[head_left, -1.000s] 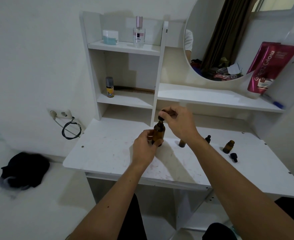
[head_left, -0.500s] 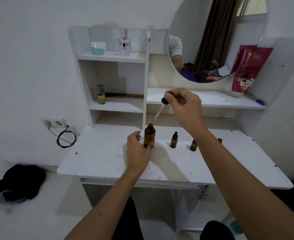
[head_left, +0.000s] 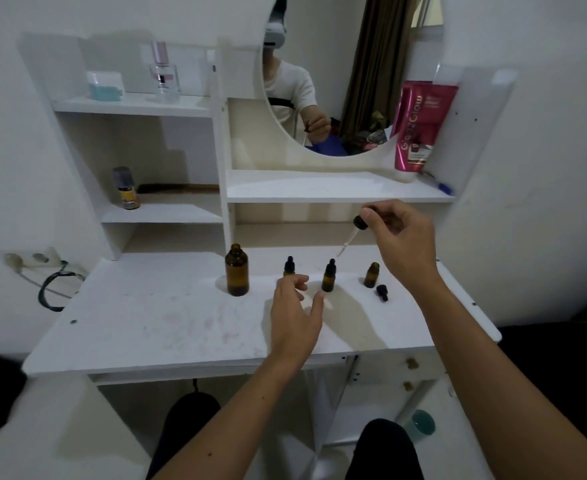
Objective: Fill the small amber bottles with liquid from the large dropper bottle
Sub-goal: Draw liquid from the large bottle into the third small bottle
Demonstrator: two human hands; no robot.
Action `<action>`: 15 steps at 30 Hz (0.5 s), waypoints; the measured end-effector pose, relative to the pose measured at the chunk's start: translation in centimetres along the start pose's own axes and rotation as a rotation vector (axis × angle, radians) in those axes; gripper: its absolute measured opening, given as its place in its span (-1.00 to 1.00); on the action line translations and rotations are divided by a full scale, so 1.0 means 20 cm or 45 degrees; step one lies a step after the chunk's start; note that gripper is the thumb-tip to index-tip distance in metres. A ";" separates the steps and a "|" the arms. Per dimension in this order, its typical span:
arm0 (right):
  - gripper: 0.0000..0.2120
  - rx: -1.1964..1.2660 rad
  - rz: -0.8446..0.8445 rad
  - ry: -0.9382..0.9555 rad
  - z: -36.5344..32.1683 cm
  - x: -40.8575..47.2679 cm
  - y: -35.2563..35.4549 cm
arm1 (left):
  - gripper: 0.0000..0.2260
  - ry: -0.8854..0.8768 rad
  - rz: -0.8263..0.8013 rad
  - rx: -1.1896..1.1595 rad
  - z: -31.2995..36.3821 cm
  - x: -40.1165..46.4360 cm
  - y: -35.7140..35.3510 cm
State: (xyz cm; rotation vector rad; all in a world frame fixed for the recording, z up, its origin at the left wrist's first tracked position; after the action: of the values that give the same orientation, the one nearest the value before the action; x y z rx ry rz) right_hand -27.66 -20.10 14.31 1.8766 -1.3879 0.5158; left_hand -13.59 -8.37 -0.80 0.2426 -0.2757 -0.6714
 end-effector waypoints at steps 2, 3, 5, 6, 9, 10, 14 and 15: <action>-0.90 -0.027 0.020 -0.027 0.06 -0.01 0.07 | -0.68 -0.033 -0.091 -0.005 0.03 0.01 -0.10; -0.90 -0.041 0.026 -0.041 0.09 -0.02 0.10 | -0.68 -0.040 -0.140 -0.018 0.04 0.01 -0.15; -0.89 -0.070 0.039 -0.071 0.14 -0.03 0.16 | -0.66 -0.069 -0.239 -0.009 0.07 0.01 -0.26; -0.88 -0.084 0.046 -0.081 0.16 -0.03 0.18 | -0.64 -0.091 -0.281 0.021 0.09 0.01 -0.31; -0.84 -0.138 0.059 -0.096 0.22 -0.02 0.22 | -0.59 -0.126 -0.357 0.098 0.11 0.03 -0.43; -0.84 -0.148 0.064 -0.103 0.24 -0.02 0.23 | -0.57 -0.124 -0.367 0.111 0.11 0.04 -0.45; -0.85 -0.162 0.074 -0.137 0.31 -0.03 0.25 | -0.51 -0.083 -0.376 0.146 0.11 0.11 -0.54; -0.87 -0.156 0.067 -0.137 0.32 -0.04 0.24 | -0.51 -0.071 -0.373 0.157 0.12 0.12 -0.55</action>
State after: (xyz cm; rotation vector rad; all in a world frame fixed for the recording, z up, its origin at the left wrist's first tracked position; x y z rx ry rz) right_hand -33.07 -25.16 11.16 1.7958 -1.5075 0.3514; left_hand -18.83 -18.63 -1.61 0.3872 -0.3388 -0.9531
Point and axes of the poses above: each hand's wrist, its own x-axis towards the middle knuckle, its own y-axis out of the back of the hand, z = x × y, the point moved 4 cm from there along x, towards the middle knuckle, and after that the axes turned 9 degrees about y, right-handed, at the moved point
